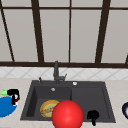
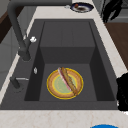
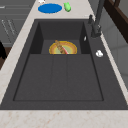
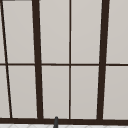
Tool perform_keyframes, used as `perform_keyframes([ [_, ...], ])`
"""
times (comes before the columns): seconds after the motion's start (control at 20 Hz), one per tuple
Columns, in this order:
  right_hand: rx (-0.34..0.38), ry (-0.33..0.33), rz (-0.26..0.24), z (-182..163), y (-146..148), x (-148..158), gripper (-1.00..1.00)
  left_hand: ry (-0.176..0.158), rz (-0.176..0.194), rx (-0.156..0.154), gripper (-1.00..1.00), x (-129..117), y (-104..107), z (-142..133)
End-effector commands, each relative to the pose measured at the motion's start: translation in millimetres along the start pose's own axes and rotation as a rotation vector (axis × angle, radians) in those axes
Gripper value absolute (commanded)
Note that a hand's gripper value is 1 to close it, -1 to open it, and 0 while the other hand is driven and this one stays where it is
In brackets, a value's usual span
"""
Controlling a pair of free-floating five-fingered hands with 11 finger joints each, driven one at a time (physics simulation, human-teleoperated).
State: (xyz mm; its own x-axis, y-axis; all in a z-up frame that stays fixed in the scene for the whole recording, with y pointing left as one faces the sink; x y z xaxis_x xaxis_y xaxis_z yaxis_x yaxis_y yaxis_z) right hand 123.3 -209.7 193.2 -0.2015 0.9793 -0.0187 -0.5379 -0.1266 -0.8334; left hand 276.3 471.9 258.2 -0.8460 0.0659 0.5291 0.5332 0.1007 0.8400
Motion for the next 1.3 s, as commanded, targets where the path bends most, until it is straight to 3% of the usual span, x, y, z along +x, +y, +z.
perform_keyframes([
  [0.0, 0.000, 0.000, 0.000, 0, 0, 0, 0.00, 0.013, -0.001, -0.004, 1.00, -11, 5, -24],
  [0.45, 0.000, 0.000, 0.000, 0, 0, 0, 0.00, 0.033, 0.007, 0.018, 1.00, -32, 4, -77],
  [1.25, 0.000, 0.000, 0.000, 0, 0, 0, 0.00, 0.020, 0.017, 0.007, 1.00, -89, -11, -172],
])
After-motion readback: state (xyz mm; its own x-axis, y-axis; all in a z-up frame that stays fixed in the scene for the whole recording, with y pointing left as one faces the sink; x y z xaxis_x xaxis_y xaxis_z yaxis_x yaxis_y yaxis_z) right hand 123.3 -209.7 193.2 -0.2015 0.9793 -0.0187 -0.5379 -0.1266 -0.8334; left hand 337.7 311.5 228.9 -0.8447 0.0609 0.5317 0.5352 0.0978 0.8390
